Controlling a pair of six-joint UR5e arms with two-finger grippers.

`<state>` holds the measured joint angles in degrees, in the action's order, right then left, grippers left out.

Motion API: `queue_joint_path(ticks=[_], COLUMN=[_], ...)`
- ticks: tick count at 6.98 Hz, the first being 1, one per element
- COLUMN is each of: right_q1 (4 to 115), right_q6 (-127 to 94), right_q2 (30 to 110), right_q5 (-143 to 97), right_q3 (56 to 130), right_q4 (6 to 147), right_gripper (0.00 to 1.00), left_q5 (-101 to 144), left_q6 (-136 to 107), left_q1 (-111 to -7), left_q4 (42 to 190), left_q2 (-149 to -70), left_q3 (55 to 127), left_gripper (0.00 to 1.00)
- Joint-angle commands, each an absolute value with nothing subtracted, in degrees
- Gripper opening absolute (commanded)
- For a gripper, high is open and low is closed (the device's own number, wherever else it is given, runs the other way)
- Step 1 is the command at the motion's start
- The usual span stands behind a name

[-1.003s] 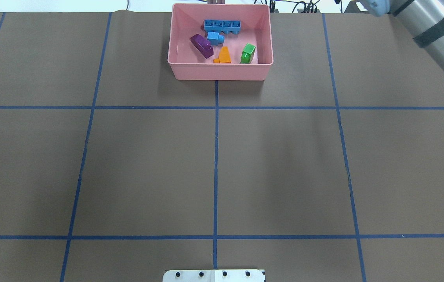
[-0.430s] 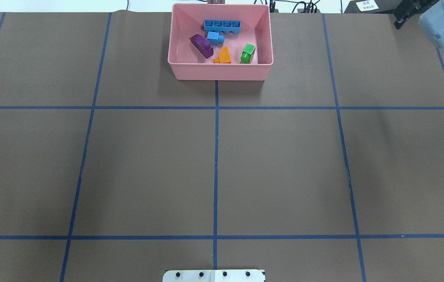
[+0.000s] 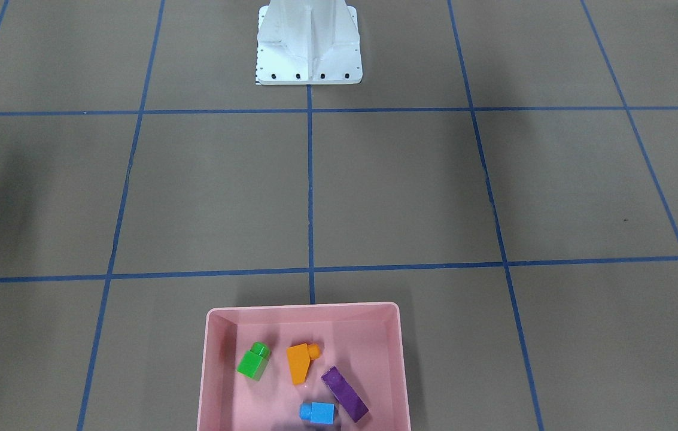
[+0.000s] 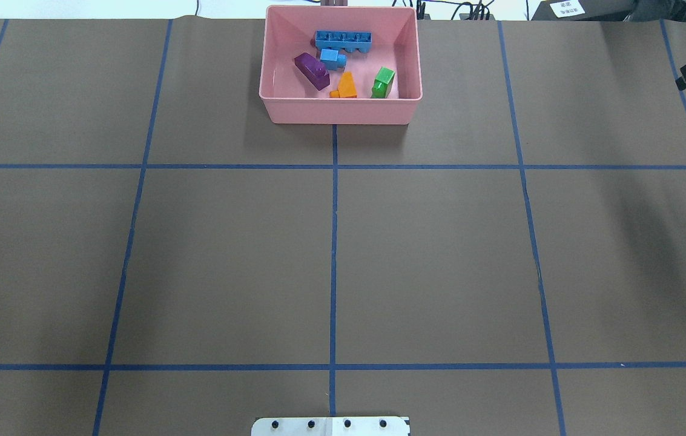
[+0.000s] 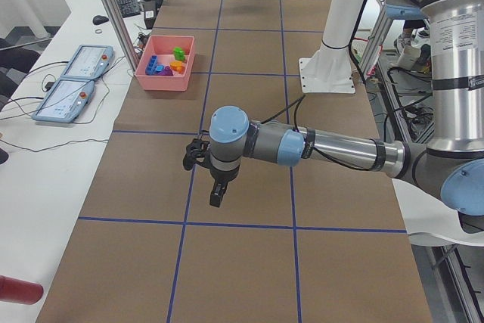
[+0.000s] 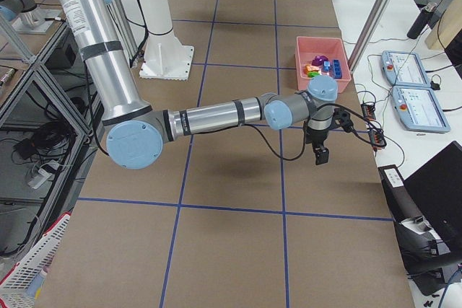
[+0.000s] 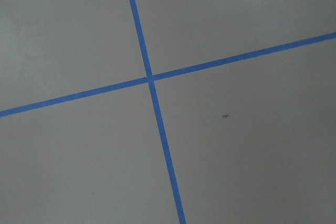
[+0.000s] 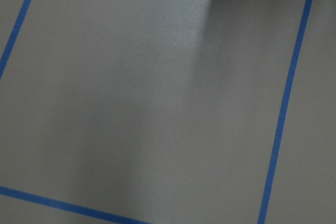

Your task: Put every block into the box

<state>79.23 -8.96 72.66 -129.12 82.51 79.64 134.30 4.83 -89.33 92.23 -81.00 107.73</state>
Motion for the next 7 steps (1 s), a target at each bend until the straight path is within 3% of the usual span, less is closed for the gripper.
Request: queue_joint_path(ticks=[1,3,7], right_q1=[86.97,90.6,91.85], right_q6=[-8.36,-8.09,-2.82], right_q2=[74.18,77.42,93.04], right_q5=[-142.75,-143.61,-140.38], right_q3=[83.4,86.73,96.67], right_q4=[91.84,92.9,90.64], right_gripper=[1.0,1.0,1.0], left_q5=[134.21,133.95,133.86], left_q6=[4.83,4.83,4.83], left_q1=[-89.3,-89.21,-89.21], left_q4=[91.94,91.41,91.32], left_q2=[-80.95,-81.03,-81.65], left_q3=[107.49,107.05,105.21], left_gripper=[1.0,1.0,1.0])
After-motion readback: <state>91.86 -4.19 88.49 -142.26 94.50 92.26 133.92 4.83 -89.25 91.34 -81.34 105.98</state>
